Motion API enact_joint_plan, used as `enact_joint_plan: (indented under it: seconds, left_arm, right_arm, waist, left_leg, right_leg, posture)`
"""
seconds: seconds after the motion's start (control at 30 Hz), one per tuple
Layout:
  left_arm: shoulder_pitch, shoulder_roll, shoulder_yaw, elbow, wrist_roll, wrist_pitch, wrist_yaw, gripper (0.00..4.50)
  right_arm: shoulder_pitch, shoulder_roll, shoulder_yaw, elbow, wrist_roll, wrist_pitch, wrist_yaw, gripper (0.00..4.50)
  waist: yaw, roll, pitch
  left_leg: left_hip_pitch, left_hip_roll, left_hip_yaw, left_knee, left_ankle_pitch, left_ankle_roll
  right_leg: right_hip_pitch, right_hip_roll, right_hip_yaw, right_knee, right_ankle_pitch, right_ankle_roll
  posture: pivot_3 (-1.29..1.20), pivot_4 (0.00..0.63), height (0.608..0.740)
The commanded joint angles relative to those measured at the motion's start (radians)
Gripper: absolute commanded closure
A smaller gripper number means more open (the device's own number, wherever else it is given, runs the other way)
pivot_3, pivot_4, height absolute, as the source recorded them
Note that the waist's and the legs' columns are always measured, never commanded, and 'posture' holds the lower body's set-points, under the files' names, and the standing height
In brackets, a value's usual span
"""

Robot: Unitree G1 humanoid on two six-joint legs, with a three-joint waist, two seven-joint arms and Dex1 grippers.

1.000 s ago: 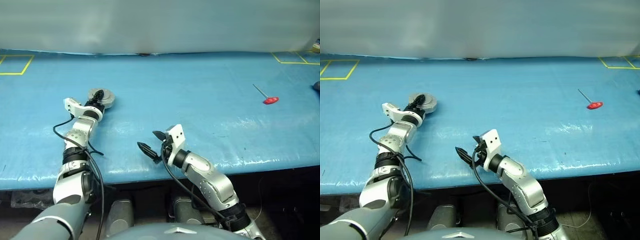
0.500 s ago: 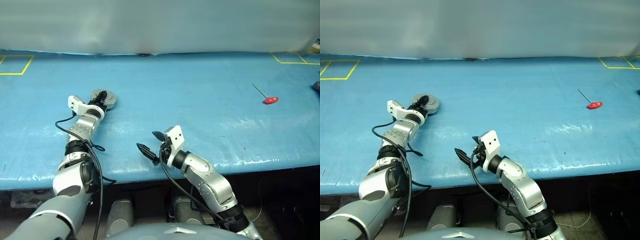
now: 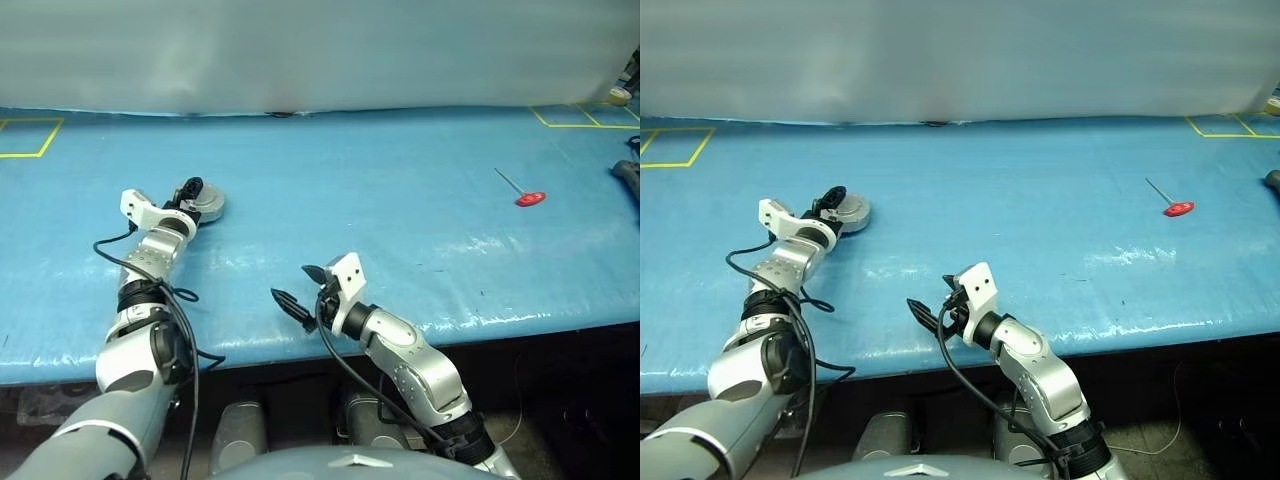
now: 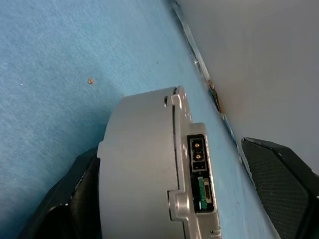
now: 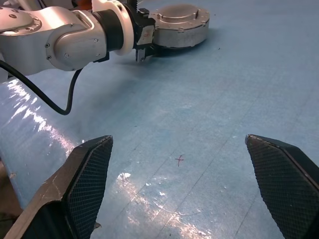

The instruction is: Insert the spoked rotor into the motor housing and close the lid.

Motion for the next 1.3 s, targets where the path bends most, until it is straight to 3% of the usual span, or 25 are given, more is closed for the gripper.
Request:
enact_joint_plan:
  seconds: [0.03, 0.33, 0.5, 0.67, 0.8, 0.83, 0.93, 1.07, 1.3]
  left_arm:
    - [0.048, 0.039, 0.017, -0.064, 0.027, 0.022, 0.029, 0.01]
    - [0.199, 0.061, 0.026, -0.261, 0.015, 0.135, 0.071, 0.01]
    - [0.382, 0.068, -0.009, -0.522, -0.019, 0.310, 0.076, 0.01]
    - [0.630, 0.112, -0.131, -0.861, 0.028, 0.383, -0.022, 0.01]
    - [0.828, 0.119, -0.256, -1.122, 0.121, 0.290, -0.117, 0.01]
    - [0.869, 0.080, -0.269, -1.171, 0.132, 0.220, -0.147, 0.01]
    - [0.985, 0.026, -0.370, -1.273, 0.324, -0.005, -0.151, 0.01]
    - [1.102, -0.009, -0.496, -1.313, 0.514, -0.188, -0.151, 0.01]
    - [1.165, -0.076, -0.556, -1.241, 0.687, -0.453, -0.126, 0.01]
  right_arm:
    - [-0.011, 0.014, -0.003, -0.010, 0.004, 0.004, 0.009, 0.00]
    - [-0.020, 0.019, -0.003, -0.006, 0.007, 0.021, 0.016, 0.00]
    - [-0.014, 0.026, -0.003, -0.007, 0.010, 0.025, 0.014, 0.00]
    - [-0.003, 0.030, -0.013, -0.008, 0.007, 0.016, 0.008, 0.00]
    - [0.001, 0.021, -0.023, 0.017, -0.032, -0.038, -0.003, 0.00]
    - [0.003, 0.031, -0.042, 0.025, -0.028, -0.045, -0.015, 0.00]
    - [0.009, 0.046, -0.085, 0.051, -0.055, -0.113, -0.051, 0.00]
    - [0.008, 0.006, -0.092, 0.074, -0.120, -0.198, -0.048, 0.00]
    - [0.041, -0.041, -0.093, 0.083, -0.167, -0.315, -0.018, 0.00]
  waist:
    - [-0.005, 0.000, 0.000]
    - [-0.015, 0.000, -0.001]
    - [-0.018, -0.001, -0.002]
    - [-0.016, -0.002, -0.004]
    - [-0.007, -0.003, -0.005]
    - [-0.002, -0.003, -0.005]
    - [0.006, -0.003, -0.005]
    - [0.012, -0.003, -0.006]
    - [0.015, -0.003, -0.006]
  left_leg:
    - [0.000, 0.000, 0.000, 0.000, 0.000, 0.000]
    - [0.003, 0.001, 0.001, -0.001, 0.000, 0.000]
    - [0.008, 0.000, 0.004, -0.004, 0.000, 0.000]
    - [0.012, 0.001, 0.007, -0.006, 0.000, -0.001]
    - [0.012, 0.001, 0.009, -0.008, -0.001, -0.001]
    - [0.012, 0.001, 0.009, -0.008, -0.001, -0.002]
    - [0.011, 0.001, 0.010, -0.008, -0.002, -0.003]
    - [0.011, 0.001, 0.010, -0.009, -0.004, -0.007]
    - [0.010, 0.001, 0.011, -0.012, -0.001, -0.002]
  right_leg:
    - [0.000, 0.000, 0.000, 0.000, 0.001, 0.000]
    - [0.000, 0.000, 0.001, 0.002, 0.002, 0.000]
    - [0.002, -0.001, 0.003, 0.002, 0.000, -0.002]
    - [0.003, -0.003, 0.003, 0.003, -0.005, -0.007]
    - [0.001, -0.005, 0.003, 0.003, -0.005, -0.008]
    - [0.001, -0.005, 0.004, 0.003, -0.005, -0.008]
    - [-0.002, -0.006, 0.003, 0.001, -0.005, -0.008]
    - [-0.003, -0.007, 0.003, -0.001, -0.005, -0.008]
    - [-0.003, -0.006, 0.003, -0.002, -0.006, -0.008]
  posture:
    - [0.00, 0.150, 0.740]
    - [0.00, 0.150, 0.740]
    - [0.00, 0.150, 0.740]
    - [0.00, 0.150, 0.740]
    - [0.00, 0.150, 0.740]
    - [0.00, 0.150, 0.740]
    - [0.00, 0.150, 0.740]
    - [0.00, 0.150, 0.740]
    - [0.00, 0.150, 0.740]
